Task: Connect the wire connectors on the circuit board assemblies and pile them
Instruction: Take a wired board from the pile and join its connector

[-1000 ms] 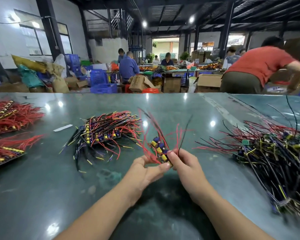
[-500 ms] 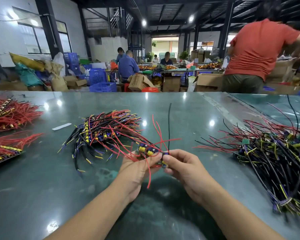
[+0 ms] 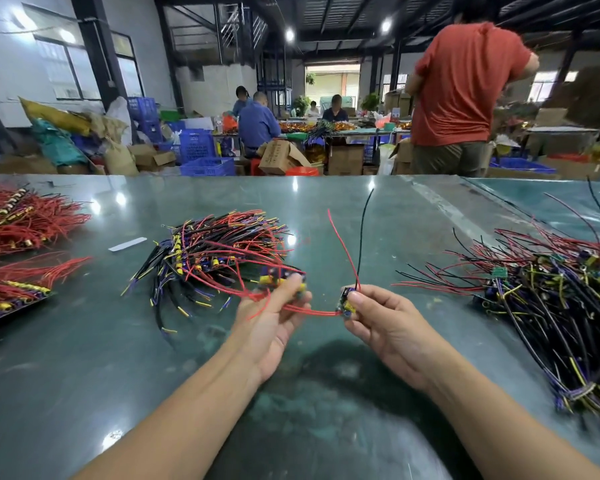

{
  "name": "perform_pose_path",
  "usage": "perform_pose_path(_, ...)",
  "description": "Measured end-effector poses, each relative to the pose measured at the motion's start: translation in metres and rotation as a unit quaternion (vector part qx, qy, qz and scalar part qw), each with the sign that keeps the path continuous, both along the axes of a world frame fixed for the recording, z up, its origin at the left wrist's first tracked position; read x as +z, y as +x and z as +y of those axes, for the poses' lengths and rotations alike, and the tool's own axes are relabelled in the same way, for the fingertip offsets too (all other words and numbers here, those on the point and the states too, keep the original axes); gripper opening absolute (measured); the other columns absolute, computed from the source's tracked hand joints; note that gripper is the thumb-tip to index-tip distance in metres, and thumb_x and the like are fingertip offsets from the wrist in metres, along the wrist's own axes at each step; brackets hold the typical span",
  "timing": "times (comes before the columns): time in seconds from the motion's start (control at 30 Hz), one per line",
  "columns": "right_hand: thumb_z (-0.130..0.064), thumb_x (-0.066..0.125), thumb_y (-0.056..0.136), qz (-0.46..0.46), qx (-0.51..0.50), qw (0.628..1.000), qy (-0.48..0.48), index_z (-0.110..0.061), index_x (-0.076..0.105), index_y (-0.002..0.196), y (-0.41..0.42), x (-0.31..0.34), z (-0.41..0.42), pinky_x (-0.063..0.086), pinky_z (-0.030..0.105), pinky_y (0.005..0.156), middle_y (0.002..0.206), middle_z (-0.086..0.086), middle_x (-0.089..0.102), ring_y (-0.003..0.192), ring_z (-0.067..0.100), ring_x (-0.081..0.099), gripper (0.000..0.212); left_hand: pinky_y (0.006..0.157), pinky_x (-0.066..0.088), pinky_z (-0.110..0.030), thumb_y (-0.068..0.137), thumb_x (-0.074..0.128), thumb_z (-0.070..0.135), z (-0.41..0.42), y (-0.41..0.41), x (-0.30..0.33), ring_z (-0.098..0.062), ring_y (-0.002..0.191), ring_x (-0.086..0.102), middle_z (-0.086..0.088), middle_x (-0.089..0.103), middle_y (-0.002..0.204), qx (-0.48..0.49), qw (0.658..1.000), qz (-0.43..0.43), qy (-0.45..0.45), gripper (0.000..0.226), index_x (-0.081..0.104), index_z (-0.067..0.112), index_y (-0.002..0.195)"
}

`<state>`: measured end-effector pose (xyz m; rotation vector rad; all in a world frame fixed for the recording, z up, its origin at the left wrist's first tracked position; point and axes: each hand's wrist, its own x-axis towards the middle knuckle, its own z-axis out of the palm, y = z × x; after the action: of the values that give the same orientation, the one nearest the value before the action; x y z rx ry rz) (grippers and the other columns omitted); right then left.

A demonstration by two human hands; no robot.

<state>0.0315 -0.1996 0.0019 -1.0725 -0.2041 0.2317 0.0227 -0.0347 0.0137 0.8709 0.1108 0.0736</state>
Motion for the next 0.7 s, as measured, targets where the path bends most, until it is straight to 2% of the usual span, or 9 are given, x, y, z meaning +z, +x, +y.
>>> perform_pose_path(0.1, -0.016, 0.071, 0.066, 0.014, -0.019, 1.000, -0.007, -0.011, 0.076, 0.082, 0.001, -0.001, 0.000, 0.055, 0.019, 0.061, 0.072, 0.002, 0.067, 0.057, 0.007, 0.059, 0.018, 0.063, 0.057, -0.025, 0.086, 0.063, 0.030, 0.014, 0.008, 0.004, -0.018, 0.074, 0.066, -0.009, 0.062, 0.087, 0.038, 0.998, 0.036, -0.031, 0.028, 0.057, 0.007, 0.102)
perform_pose_path(0.17, -0.015, 0.072, 0.067, 0.017, -0.031, 0.999, -0.014, -0.009, 0.071, 0.091, 0.002, -0.002, 0.000, 0.055, 0.020, 0.060, 0.076, 0.002, 0.066, 0.058, 0.009, 0.057, 0.025, 0.071, 0.055, -0.032, 0.088, 0.058, 0.043, 0.023, 0.010, 0.005, -0.027, 0.098, 0.065, -0.017, 0.056, 0.119, 0.007, 0.995, 0.068, -0.078, 0.063, 0.045, -0.003, 0.129)
perform_pose_path(0.23, -0.017, 0.072, 0.066, 0.017, -0.042, 0.999, -0.019, -0.009, 0.069, 0.090, 0.002, -0.002, 0.000, 0.054, 0.020, 0.060, 0.077, 0.003, 0.067, 0.060, 0.011, 0.058, 0.025, 0.074, 0.054, -0.036, 0.092, 0.055, 0.041, 0.027, 0.012, 0.003, -0.032, 0.106, 0.063, -0.022, 0.041, 0.141, -0.006, 0.993, 0.085, -0.084, 0.076, 0.023, -0.004, 0.145)
perform_pose_path(0.3, -0.018, 0.073, 0.066, 0.015, -0.053, 0.998, -0.014, -0.010, 0.068, 0.087, 0.002, 0.000, 0.001, 0.053, 0.020, 0.058, 0.077, 0.003, 0.066, 0.060, 0.011, 0.058, 0.023, 0.070, 0.055, -0.036, 0.096, 0.051, 0.032, 0.028, 0.014, 0.003, -0.030, 0.094, 0.064, -0.017, 0.049, 0.127, 0.007, 0.996, 0.084, -0.029, 0.053, 0.036, 0.000, 0.136)
perform_pose_path(0.37, -0.019, 0.071, 0.068, 0.012, -0.062, 0.998, -0.019, -0.013, 0.068, 0.086, 0.001, 0.001, 0.001, 0.051, 0.020, 0.057, 0.077, 0.000, 0.065, 0.061, 0.010, 0.057, 0.019, 0.060, 0.058, -0.032, 0.098, 0.048, 0.028, 0.025, 0.014, 0.004, -0.026, 0.078, 0.063, -0.012, 0.055, 0.096, 0.030, 0.994, 0.086, 0.059, 0.024, 0.052, 0.005, 0.103)
perform_pose_path(0.47, -0.016, 0.064, 0.078, 0.003, -0.064, 0.997, -0.038, -0.015, 0.068, 0.084, -0.001, 0.003, 0.002, 0.045, 0.021, 0.057, 0.071, -0.005, 0.064, 0.057, 0.007, 0.057, 0.007, 0.051, 0.049, -0.023, 0.097, 0.047, 0.029, 0.024, 0.011, 0.005, -0.015, 0.061, 0.057, -0.004, 0.061, 0.077, 0.075, 0.975, 0.083, 0.194, 0.031, 0.063, 0.010, 0.080)
perform_pose_path(0.53, -0.010, 0.058, 0.086, 0.002, -0.061, 0.997, -0.039, -0.011, 0.066, 0.085, -0.003, 0.004, 0.003, 0.043, 0.020, 0.053, 0.067, -0.006, 0.063, 0.053, 0.009, 0.053, 0.009, 0.053, 0.043, -0.020, 0.093, 0.052, 0.029, 0.024, 0.008, 0.007, -0.010, 0.059, 0.055, 0.002, 0.066, 0.074, 0.042, 0.970, 0.035, 0.236, 0.025, 0.069, 0.014, 0.081)
perform_pose_path(0.6, -0.006, 0.054, 0.088, -0.003, -0.053, 0.997, -0.048, -0.005, 0.065, 0.086, -0.005, 0.005, 0.005, 0.041, 0.021, 0.052, 0.065, -0.006, 0.063, 0.052, 0.012, 0.047, 0.012, 0.057, 0.044, -0.019, 0.085, 0.061, 0.032, 0.023, 0.001, 0.010, -0.009, 0.063, 0.058, 0.003, 0.069, 0.082, -0.087, 0.966, -0.019, 0.242, 0.021, 0.072, 0.015, 0.093)
perform_pose_path(0.7, -0.002, 0.054, 0.088, -0.014, -0.025, 0.998, -0.060, 0.001, 0.064, 0.089, -0.008, 0.005, 0.009, 0.038, 0.021, 0.050, 0.063, -0.001, 0.059, 0.051, 0.013, 0.043, 0.011, 0.062, 0.050, -0.021, 0.071, 0.078, 0.018, 0.014, -0.006, 0.002, -0.007, 0.068, 0.060, 0.003, 0.068, 0.092, -0.177, 0.940, -0.086, 0.279, 0.034, 0.070, 0.017, 0.105)
